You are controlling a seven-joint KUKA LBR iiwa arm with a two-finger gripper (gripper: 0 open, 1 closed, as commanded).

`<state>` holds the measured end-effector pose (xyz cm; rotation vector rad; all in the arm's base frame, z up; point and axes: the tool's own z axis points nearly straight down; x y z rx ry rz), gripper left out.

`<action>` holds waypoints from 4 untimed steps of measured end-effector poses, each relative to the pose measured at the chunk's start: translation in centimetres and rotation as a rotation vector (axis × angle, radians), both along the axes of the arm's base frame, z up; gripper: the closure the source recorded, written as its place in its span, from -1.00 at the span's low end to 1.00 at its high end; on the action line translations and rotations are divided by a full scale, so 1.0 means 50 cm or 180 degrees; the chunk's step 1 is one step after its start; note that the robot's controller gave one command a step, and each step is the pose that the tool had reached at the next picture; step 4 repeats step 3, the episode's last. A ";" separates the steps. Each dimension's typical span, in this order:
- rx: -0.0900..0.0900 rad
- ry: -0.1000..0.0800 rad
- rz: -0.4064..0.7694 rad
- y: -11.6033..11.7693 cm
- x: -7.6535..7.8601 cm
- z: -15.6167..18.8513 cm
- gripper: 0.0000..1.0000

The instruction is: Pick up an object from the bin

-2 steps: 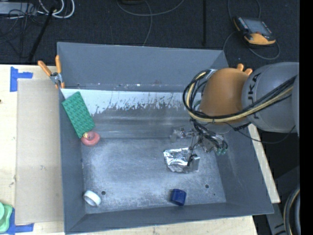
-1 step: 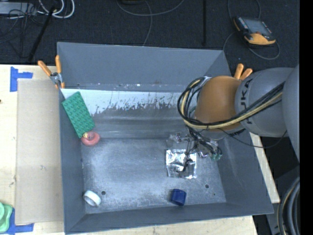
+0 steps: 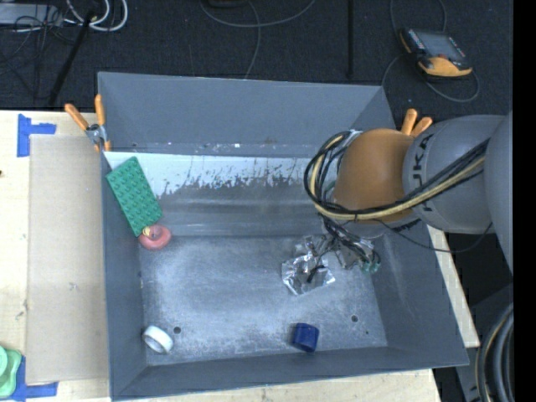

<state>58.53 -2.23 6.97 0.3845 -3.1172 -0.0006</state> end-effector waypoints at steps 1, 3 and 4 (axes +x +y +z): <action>0.0000 -0.0023 -0.0010 0.043 -0.093 0.249 1.00; 0.0005 -0.0002 0.1836 -0.054 -0.232 0.395 1.00; 0.0005 -0.0002 0.1836 -0.054 -0.232 0.395 1.00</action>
Offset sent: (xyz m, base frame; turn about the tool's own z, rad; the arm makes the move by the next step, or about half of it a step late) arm -0.0475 0.0212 0.1205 0.0054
